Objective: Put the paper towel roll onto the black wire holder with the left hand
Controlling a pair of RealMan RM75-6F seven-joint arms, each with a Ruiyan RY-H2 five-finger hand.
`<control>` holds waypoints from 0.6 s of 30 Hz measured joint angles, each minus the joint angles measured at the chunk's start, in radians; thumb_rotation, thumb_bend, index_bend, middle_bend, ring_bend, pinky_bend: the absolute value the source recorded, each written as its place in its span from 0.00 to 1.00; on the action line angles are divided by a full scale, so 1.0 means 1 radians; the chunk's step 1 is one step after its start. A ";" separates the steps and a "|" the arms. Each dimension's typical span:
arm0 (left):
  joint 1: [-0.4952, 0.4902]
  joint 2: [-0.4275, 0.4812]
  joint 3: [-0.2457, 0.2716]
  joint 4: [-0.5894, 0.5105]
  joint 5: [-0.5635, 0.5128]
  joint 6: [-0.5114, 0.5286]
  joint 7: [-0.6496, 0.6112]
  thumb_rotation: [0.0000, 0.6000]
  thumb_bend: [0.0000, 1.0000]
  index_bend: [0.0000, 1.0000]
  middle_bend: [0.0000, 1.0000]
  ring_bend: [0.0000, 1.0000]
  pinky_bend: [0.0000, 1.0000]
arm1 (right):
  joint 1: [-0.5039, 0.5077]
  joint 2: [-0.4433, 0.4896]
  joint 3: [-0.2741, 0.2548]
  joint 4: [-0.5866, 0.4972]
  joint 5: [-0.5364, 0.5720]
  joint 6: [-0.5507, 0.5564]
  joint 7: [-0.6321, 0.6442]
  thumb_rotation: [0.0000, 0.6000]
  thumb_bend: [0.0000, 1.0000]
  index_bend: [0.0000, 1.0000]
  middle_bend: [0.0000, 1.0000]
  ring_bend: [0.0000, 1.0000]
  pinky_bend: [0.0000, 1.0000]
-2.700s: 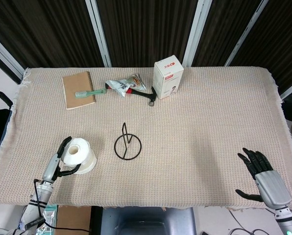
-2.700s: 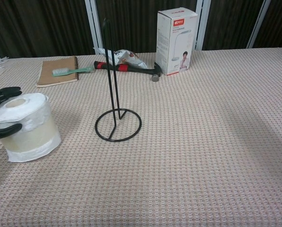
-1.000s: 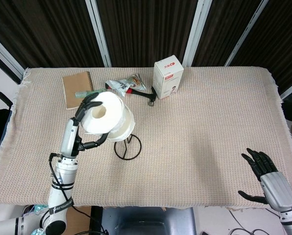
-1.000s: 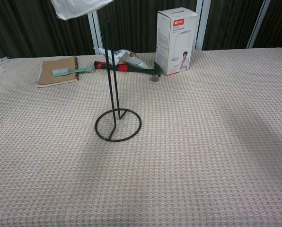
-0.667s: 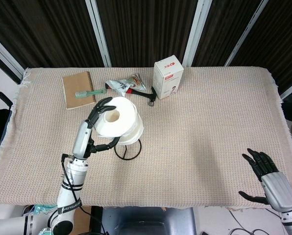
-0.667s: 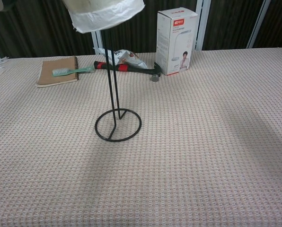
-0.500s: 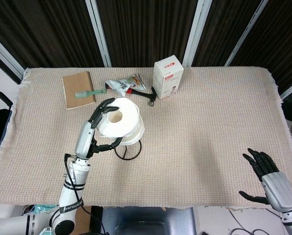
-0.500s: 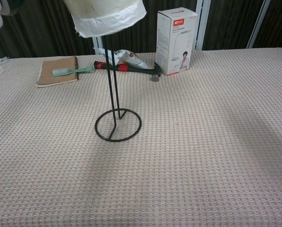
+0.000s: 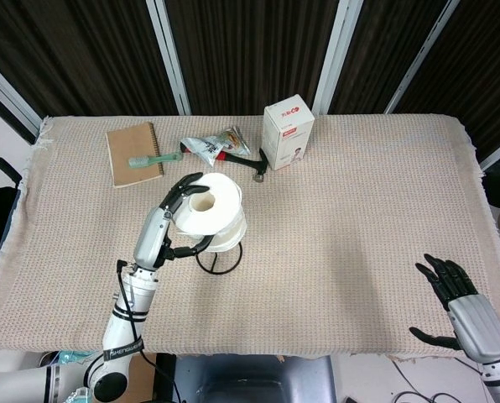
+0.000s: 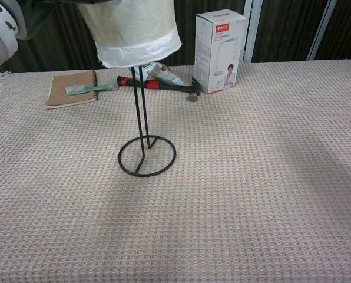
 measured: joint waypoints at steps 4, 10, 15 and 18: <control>-0.005 0.028 0.020 -0.003 -0.011 -0.055 -0.005 1.00 0.68 0.10 0.36 0.34 0.49 | 0.000 0.001 0.000 -0.001 0.000 -0.002 -0.001 1.00 0.00 0.00 0.00 0.00 0.00; -0.011 0.051 0.033 0.011 -0.010 -0.070 0.025 1.00 0.45 0.00 0.10 0.01 0.09 | -0.001 0.003 -0.001 -0.001 -0.003 0.001 0.002 1.00 0.00 0.00 0.00 0.00 0.00; -0.010 0.034 0.037 0.043 0.029 -0.021 0.051 1.00 0.42 0.00 0.03 0.00 0.05 | -0.001 0.002 -0.002 -0.001 -0.003 -0.003 0.001 1.00 0.00 0.00 0.00 0.00 0.00; -0.009 0.041 0.046 0.044 0.030 -0.028 0.059 1.00 0.40 0.00 0.00 0.00 0.04 | -0.002 0.003 -0.002 -0.002 -0.004 0.002 0.001 1.00 0.00 0.00 0.00 0.00 0.00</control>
